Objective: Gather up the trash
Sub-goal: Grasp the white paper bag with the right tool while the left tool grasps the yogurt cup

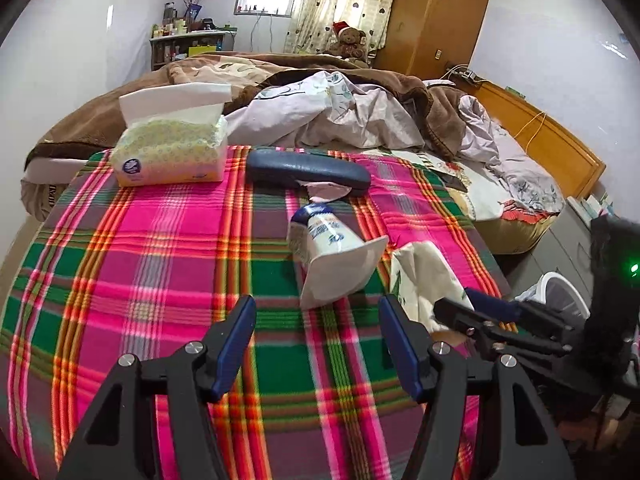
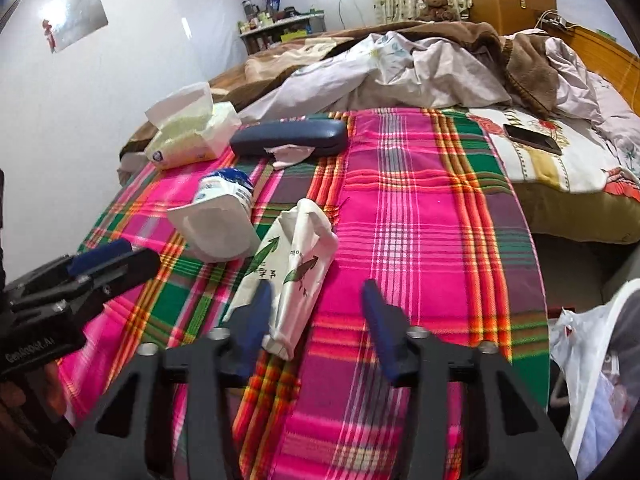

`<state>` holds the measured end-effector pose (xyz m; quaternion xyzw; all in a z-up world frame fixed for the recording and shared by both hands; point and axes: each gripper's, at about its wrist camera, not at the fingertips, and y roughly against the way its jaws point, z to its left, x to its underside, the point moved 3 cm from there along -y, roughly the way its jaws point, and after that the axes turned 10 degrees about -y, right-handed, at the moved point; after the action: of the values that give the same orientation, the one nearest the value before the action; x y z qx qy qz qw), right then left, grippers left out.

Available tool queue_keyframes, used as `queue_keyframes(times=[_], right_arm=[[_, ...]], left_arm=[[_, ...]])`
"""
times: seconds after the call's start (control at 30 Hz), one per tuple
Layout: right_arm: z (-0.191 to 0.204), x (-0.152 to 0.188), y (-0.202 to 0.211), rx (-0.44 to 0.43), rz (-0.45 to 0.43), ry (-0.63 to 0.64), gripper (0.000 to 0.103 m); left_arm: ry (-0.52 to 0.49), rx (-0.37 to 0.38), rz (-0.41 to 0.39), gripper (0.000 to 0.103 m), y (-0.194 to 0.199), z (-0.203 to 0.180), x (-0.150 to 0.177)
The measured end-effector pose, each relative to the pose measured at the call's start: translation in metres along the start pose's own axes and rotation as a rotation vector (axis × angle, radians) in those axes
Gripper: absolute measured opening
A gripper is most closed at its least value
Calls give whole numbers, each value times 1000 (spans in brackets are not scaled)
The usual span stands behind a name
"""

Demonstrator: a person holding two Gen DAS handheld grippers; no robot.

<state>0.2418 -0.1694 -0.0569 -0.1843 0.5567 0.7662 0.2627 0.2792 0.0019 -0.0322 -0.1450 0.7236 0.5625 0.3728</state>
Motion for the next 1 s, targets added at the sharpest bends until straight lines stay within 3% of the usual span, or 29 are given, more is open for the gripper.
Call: queue_keyframes(times=[0.07, 0.13, 0.47, 0.7, 0.77, 0.8, 0.93, 1.0], right_arm=[[-1, -1, -2, -13, 8, -7, 27], [-2, -1, 0, -17, 2, 1, 9], [-18, -12, 9, 56, -76, -28, 6], [-26, -13, 10, 48, -80, -50, 6], [-26, -14, 8, 45, -79, -49, 6], [-26, -14, 7, 42, -77, -50, 6], [-28, -13, 5, 36, -76, -50, 6], [-29, -14, 4, 31, -74, -54, 6]], left_arm=[[-7, -1, 4, 66, -5, -1, -4], [-17, -13, 8, 66, -9, -2, -7], [-35, -5, 9, 66, -25, -15, -14], [14, -85, 32, 65, -43, -4, -13], [15, -89, 39, 58, -47, -2, -13], [12, -95, 43, 48, -50, -2, -13], [11, -90, 61, 37, -57, -4, -12], [13, -91, 57, 27, -58, -4, -12]])
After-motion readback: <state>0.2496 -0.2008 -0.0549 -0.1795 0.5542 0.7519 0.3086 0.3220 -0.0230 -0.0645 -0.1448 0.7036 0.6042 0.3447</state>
